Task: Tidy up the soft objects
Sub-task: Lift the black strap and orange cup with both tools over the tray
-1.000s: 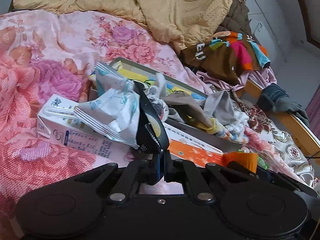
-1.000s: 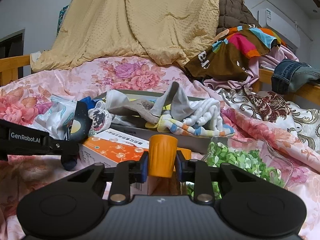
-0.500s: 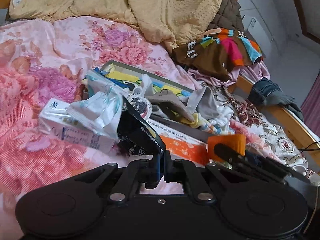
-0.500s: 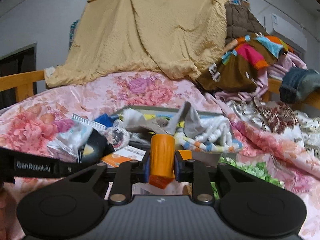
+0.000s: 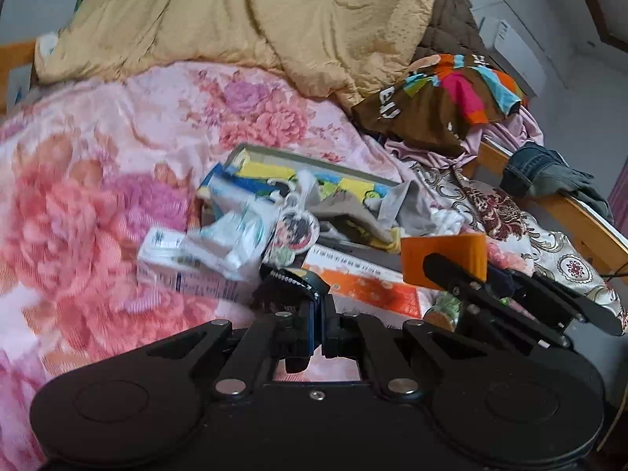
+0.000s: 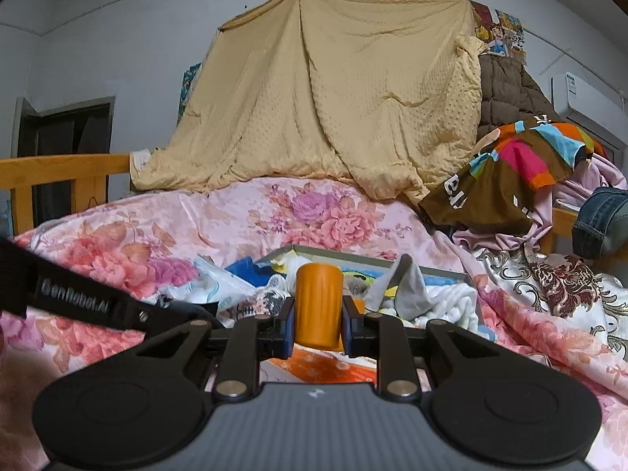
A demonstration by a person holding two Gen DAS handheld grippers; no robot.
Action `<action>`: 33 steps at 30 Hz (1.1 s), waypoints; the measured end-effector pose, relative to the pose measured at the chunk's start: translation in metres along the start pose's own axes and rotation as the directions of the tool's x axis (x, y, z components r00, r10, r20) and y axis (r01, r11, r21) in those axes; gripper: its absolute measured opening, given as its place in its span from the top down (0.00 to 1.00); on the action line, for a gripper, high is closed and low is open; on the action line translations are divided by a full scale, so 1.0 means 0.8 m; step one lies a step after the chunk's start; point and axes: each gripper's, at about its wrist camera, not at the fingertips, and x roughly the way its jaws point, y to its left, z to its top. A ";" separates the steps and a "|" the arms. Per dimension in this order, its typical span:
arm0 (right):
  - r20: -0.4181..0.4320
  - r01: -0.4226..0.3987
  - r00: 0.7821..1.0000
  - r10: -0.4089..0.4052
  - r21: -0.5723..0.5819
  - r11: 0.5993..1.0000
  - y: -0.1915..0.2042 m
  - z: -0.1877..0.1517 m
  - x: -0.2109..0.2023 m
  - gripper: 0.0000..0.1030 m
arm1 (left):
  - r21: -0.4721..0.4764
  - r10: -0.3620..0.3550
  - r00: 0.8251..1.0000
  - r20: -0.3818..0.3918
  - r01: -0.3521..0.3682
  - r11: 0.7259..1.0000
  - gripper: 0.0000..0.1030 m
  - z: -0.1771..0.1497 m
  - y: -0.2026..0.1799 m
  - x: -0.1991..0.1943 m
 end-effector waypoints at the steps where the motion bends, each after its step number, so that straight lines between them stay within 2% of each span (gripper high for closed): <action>1: 0.003 -0.001 1.000 0.001 -0.009 1.000 0.001 0.001 0.001 0.76 | 0.005 -0.004 1.000 0.000 0.004 1.000 0.98 0.006 -0.003 -0.002; 9: 0.053 -0.039 0.998 0.044 -0.092 0.995 -0.002 0.022 0.028 0.76 | 0.037 0.001 1.000 0.014 -0.002 0.999 0.98 0.063 -0.025 0.006; 16: 0.119 -0.009 0.993 0.024 -0.128 0.992 -0.033 0.041 0.079 0.76 | 0.088 0.005 0.998 0.055 -0.010 0.996 0.98 0.114 -0.049 0.039; 20: 0.131 0.017 0.991 -0.009 -0.057 0.998 -0.069 0.050 0.107 0.76 | 0.112 -0.003 0.996 0.092 -0.007 0.994 0.98 0.144 -0.061 0.067; 26: 0.104 0.065 0.992 -0.072 0.067 0.996 -0.120 0.052 0.136 0.76 | 0.091 -0.012 0.988 0.154 -0.002 0.996 0.98 0.185 -0.076 0.114; 29: 0.074 0.060 0.995 -0.070 0.128 0.990 -0.137 0.049 0.147 0.76 | 0.121 0.007 0.981 0.196 -0.031 0.992 0.98 0.197 -0.093 0.137; 33: 0.043 0.051 0.997 -0.060 0.194 0.980 -0.152 0.046 0.157 0.76 | 0.162 -0.002 0.970 0.243 -0.038 0.986 0.98 0.204 -0.116 0.162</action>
